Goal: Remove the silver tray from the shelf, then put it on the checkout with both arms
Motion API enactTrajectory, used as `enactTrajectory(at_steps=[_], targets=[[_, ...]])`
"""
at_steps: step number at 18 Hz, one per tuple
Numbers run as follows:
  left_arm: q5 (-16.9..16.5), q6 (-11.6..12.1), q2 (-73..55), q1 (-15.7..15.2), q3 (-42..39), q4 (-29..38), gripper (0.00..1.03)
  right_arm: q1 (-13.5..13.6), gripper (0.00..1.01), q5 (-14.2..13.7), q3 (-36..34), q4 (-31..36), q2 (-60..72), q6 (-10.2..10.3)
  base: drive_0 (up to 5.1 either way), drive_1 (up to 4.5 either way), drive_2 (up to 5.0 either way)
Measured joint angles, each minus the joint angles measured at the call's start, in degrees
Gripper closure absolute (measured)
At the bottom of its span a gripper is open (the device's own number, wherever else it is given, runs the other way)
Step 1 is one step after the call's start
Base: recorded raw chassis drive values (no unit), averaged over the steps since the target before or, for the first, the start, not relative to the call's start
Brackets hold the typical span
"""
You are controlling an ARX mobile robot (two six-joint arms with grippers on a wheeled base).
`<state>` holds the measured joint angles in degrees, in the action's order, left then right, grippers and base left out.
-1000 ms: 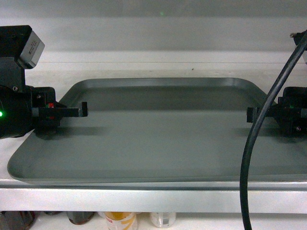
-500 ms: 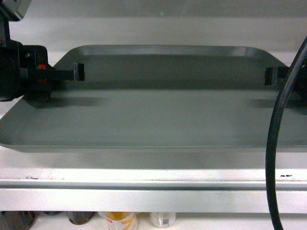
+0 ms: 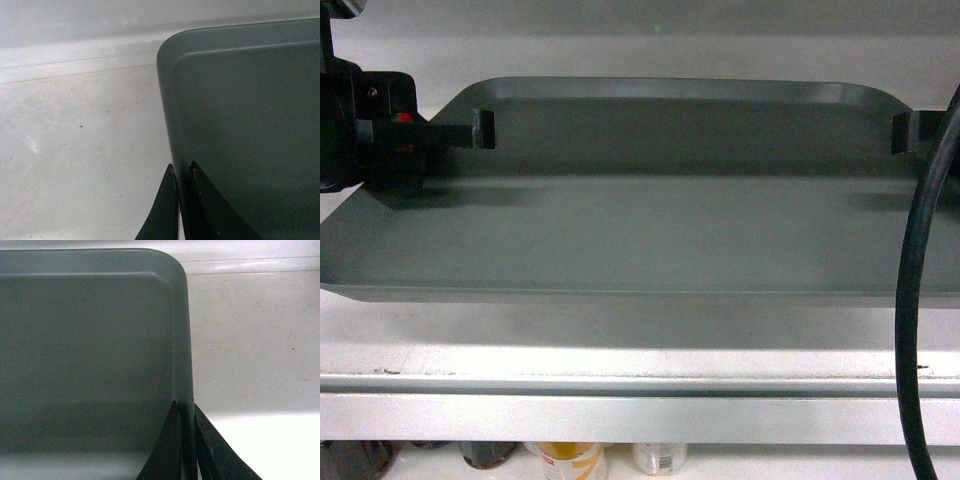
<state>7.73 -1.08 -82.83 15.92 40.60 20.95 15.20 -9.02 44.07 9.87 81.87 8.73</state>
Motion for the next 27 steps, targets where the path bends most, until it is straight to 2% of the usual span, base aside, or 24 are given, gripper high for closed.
enactTrajectory(at_steps=[27], targets=[[0.00, 0.00, 0.00, 0.00, 0.00, 0.07, 0.99, -0.24, 0.98, 0.44, 0.00, 0.83, -0.37, -0.02, 0.0, 0.00, 0.0]])
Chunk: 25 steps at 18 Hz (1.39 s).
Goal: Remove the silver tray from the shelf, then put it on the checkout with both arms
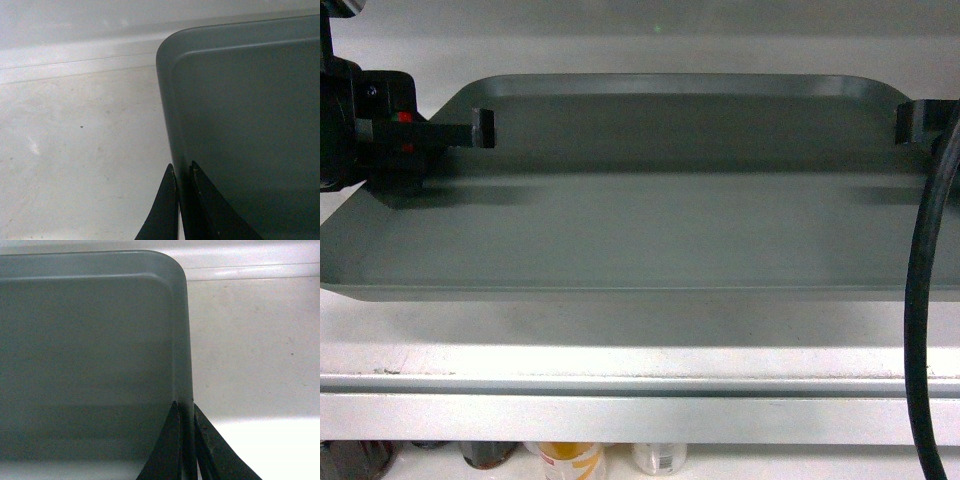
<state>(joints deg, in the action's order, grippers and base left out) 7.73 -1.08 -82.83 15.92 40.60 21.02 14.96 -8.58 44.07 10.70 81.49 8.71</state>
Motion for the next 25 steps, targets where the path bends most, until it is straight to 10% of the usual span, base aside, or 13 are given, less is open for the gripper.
enactTrajectory(at_steps=[25], targets=[[0.15, 0.02, 0.07, 0.15, 0.02, 0.11, 0.99, -0.02, 0.98, 0.00, -0.02, 0.31, -0.24, -0.02, 0.1, -3.53, 3.8]])
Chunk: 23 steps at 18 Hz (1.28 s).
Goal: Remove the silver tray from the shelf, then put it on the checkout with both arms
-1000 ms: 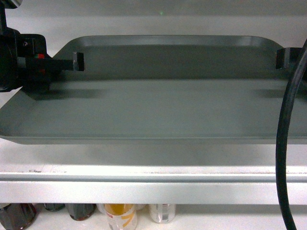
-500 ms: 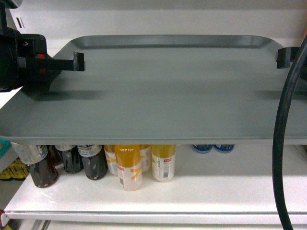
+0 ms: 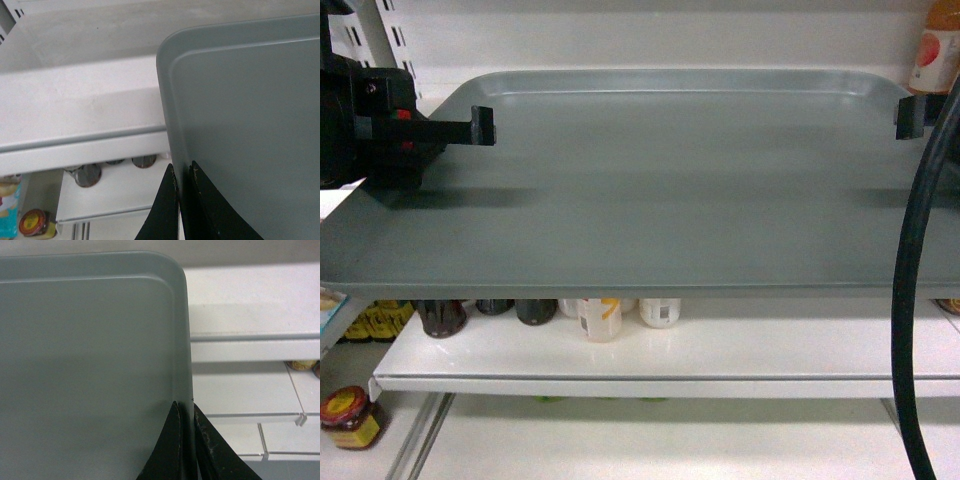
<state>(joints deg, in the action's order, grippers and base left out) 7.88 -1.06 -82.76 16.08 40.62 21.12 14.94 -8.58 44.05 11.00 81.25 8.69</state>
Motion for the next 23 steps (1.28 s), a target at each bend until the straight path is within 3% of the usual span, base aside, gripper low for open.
enactTrajectory(at_steps=[23], targets=[[0.07, 0.00, 0.00, 0.11, 0.04, -0.13, 0.99, 0.04, 0.98, -0.02, 0.00, -0.22, -0.02, -0.13, 0.1, -4.18, 4.3]])
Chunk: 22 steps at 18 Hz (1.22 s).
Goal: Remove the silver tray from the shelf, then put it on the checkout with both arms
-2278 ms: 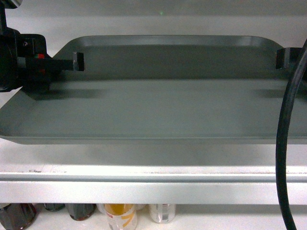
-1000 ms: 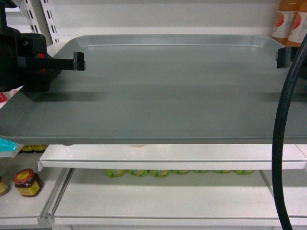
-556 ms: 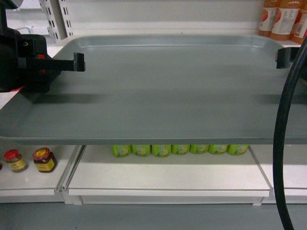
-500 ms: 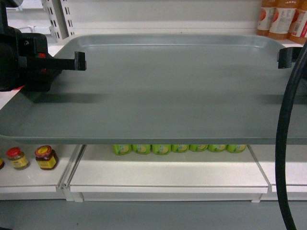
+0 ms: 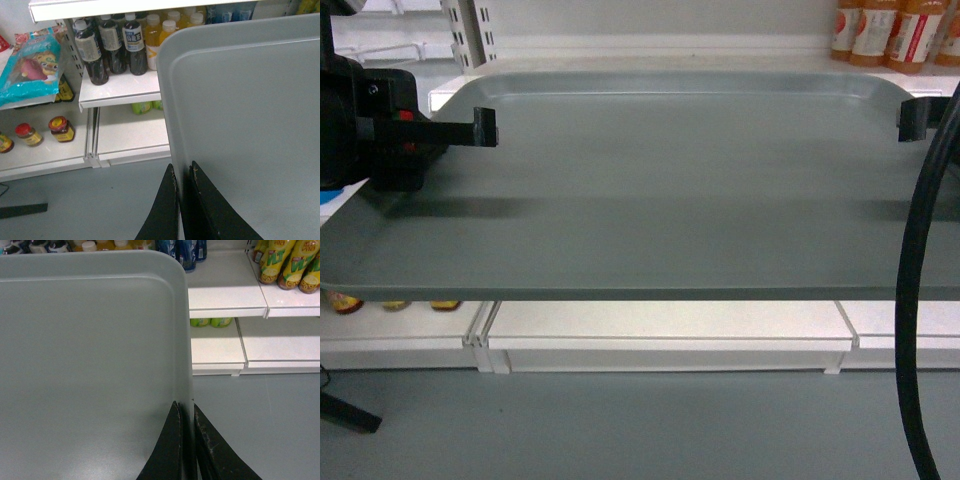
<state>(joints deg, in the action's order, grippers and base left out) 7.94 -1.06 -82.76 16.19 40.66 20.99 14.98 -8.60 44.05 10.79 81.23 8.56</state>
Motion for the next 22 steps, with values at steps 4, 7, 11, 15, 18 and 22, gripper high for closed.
enactTrajectory(at_steps=[4, 7, 11, 15, 18, 22], targets=[[0.00, 0.00, 0.00, 0.00, 0.00, -0.22, 0.99, -0.07, 0.98, 0.00, 0.00, -0.09, 0.00, -0.07, 0.1, -4.15, 4.3], [-0.02, 0.00, 0.00, 0.00, 0.00, 0.02, 0.99, -0.07, 0.98, 0.00, -0.02, 0.04, -0.09, -0.09, 0.1, -4.13, 4.3], [0.02, 0.00, 0.00, 0.00, 0.07, -0.13, 0.99, -0.04, 0.98, -0.02, -0.02, -0.07, -0.07, -0.09, 0.2, -4.04, 4.4], [0.02, 0.02, 0.02, 0.00, 0.07, -0.07, 0.99, -0.04, 0.98, -0.04, -0.02, -0.22, -0.02, -0.11, 0.1, -4.15, 4.3], [0.04, 0.02, 0.02, 0.00, 0.07, -0.24, 0.99, -0.04, 0.98, 0.00, -0.02, -0.09, -0.02, -0.13, 0.1, -4.14, 4.3], [0.00, 0.02, 0.02, 0.00, 0.07, -0.17, 0.99, -0.09, 0.98, 0.00, -0.02, -0.09, 0.00, -0.15, 0.1, -4.18, 4.3]])
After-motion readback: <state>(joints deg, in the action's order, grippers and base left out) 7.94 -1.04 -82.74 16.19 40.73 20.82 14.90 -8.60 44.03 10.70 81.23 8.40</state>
